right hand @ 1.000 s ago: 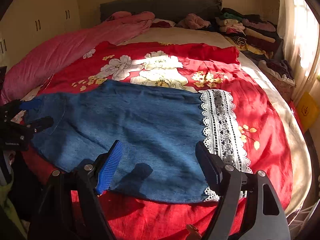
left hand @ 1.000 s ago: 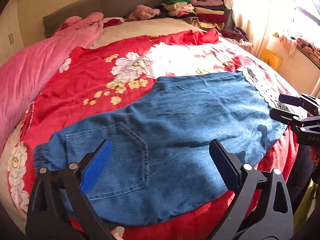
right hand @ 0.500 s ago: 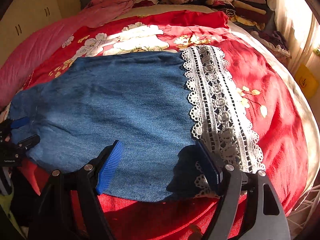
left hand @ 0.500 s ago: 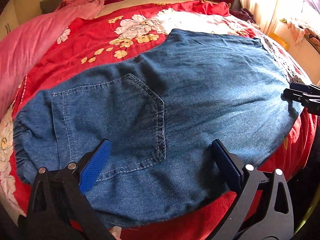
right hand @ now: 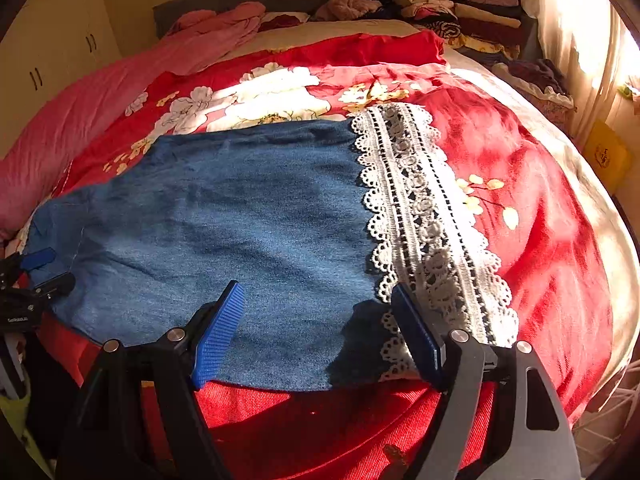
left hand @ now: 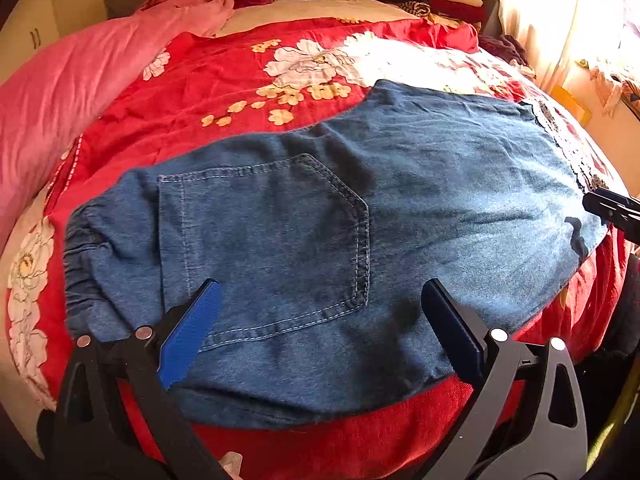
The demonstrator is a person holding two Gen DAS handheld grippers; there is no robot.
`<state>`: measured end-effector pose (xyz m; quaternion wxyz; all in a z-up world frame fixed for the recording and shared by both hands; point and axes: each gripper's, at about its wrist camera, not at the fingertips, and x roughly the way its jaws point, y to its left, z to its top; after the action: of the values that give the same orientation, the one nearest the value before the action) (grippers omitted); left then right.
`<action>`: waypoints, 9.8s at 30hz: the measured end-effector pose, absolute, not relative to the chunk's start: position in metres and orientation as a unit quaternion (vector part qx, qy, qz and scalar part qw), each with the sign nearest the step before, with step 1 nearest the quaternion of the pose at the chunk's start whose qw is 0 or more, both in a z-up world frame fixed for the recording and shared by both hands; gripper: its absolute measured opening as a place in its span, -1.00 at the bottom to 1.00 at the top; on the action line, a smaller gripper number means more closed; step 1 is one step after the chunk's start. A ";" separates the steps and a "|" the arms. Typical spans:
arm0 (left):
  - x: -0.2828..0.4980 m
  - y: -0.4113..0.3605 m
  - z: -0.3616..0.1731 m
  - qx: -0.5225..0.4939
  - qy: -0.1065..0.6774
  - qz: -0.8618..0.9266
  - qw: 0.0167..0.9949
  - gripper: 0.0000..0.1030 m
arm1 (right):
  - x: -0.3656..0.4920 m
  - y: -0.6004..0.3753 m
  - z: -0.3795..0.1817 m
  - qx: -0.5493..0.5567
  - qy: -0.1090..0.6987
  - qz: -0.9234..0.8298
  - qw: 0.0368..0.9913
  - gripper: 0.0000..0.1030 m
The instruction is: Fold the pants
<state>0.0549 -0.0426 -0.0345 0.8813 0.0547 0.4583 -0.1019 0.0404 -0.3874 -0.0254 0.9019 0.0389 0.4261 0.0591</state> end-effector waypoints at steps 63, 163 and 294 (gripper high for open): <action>0.187 -0.300 -0.003 0.177 0.422 -0.297 0.838 0.82 | 0.032 -0.435 -0.020 0.103 0.400 -0.016 0.911 0.91; 0.144 -0.032 -0.002 -0.058 0.422 -0.117 0.897 -0.38 | 0.112 -0.289 0.018 -0.022 0.321 0.208 0.923 -0.16; -0.004 -0.013 0.023 0.010 0.412 -0.087 0.907 0.81 | 0.007 -0.267 0.036 -0.015 0.328 0.204 0.922 0.91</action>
<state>-0.0040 -0.0129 0.0228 0.9070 0.0096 0.4121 -0.0865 0.0067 -0.2666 0.0357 0.9224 -0.0151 0.3280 0.2035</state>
